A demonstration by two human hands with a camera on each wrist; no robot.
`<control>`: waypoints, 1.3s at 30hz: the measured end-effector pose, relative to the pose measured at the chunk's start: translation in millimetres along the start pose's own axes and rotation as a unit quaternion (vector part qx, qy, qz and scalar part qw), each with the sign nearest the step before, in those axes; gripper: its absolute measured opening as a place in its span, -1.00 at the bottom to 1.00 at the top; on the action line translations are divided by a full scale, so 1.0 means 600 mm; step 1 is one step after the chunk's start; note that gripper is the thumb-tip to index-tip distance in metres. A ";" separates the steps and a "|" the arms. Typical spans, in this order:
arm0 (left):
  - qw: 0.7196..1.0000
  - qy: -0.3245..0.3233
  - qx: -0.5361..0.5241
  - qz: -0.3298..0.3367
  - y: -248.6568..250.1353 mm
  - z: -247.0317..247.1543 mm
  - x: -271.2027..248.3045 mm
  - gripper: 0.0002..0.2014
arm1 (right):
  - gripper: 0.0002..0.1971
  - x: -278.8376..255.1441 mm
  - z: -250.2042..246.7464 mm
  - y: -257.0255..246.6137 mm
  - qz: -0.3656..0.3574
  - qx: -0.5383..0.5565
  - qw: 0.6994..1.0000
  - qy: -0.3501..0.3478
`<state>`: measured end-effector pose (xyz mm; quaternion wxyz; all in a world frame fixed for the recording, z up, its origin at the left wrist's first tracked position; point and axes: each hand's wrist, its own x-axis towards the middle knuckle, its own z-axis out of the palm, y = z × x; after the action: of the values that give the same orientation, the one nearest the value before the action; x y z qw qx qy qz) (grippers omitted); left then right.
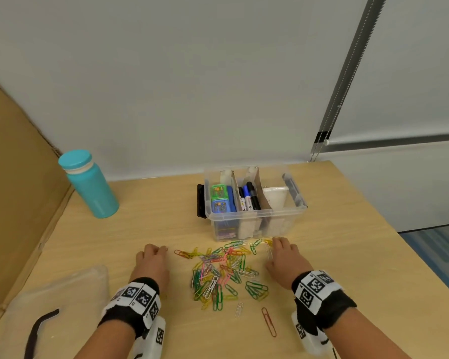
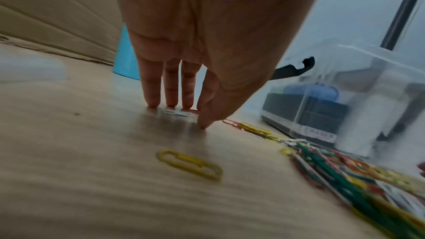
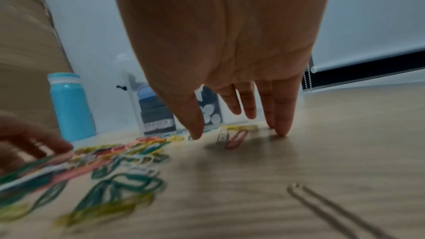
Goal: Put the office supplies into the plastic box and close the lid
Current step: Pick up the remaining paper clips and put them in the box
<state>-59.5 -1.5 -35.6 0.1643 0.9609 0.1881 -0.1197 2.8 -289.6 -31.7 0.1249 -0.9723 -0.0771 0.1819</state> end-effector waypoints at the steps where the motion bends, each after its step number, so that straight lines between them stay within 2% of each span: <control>1: 1.000 -0.001 0.006 0.007 0.007 0.005 -0.002 -0.41 | -0.36 -0.001 0.008 -0.006 -0.008 -0.009 1.000 -0.027; 5: 0.997 -0.007 0.025 0.072 0.038 0.035 -0.020 -0.38 | -0.30 -0.024 0.040 -0.037 -0.081 -0.058 0.990 -0.095; 9: 0.991 -0.017 -0.007 0.130 0.052 0.053 -0.031 -0.42 | -0.33 -0.015 0.029 -0.053 -0.152 -0.048 0.987 -0.029; 11: 0.991 -0.019 -0.048 0.123 0.050 0.040 -0.027 -0.46 | -0.36 0.001 0.015 -0.059 -0.174 -0.044 0.984 0.000; 13: 0.991 -0.004 -0.066 0.112 0.042 0.020 -0.021 -0.47 | -0.35 0.014 0.010 -0.066 -0.187 -0.048 0.981 -0.002; 17: 0.997 0.026 -0.039 0.063 0.000 -0.013 -0.013 -0.49 | -0.34 0.020 0.021 -0.069 -0.193 -0.053 0.980 -0.014; 21: 1.000 -0.026 0.000 0.009 -0.037 -0.022 -0.025 -0.57 | -0.38 0.001 0.031 -0.046 -0.213 -0.075 0.974 -0.020; 23: 0.998 -0.056 -0.002 -0.005 -0.044 -0.013 -0.038 -0.63 | -0.48 -0.007 0.029 -0.034 -0.225 -0.069 0.972 -0.023; 25: 0.998 -0.058 -0.031 -0.002 -0.044 0.003 -0.046 -0.72 | -0.56 -0.006 0.024 -0.026 -0.227 -0.051 0.972 -0.020; 28: 0.993 -0.059 -0.096 0.024 -0.020 0.027 -0.053 -0.81 | -0.55 0.001 0.018 -0.024 -0.213 -0.027 0.977 0.006; 31: 0.979 -0.074 -0.180 0.061 0.017 0.040 -0.051 -0.79 | -0.44 0.000 0.023 -0.029 -0.199 -0.031 0.979 -0.022; 33: 0.975 -0.054 -0.200 0.076 0.037 0.037 -0.044 -0.78 | -0.40 -0.007 0.029 -0.030 -0.210 -0.036 0.976 -0.047; 36: 0.984 0.023 -0.149 0.095 0.055 0.020 -0.022 -0.66 | -0.36 -0.007 0.025 -0.032 -0.216 -0.031 0.976 -0.028; 39: 0.993 0.008 -0.064 0.101 0.070 0.014 -0.002 -0.50 | -0.37 0.006 0.021 -0.039 -0.215 -0.056 0.975 -0.012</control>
<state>-45.4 -41.4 -31.4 0.2353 0.9634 0.0988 -0.0820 -1.2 -264.1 -37.6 0.1059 -0.9360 -0.2962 0.1578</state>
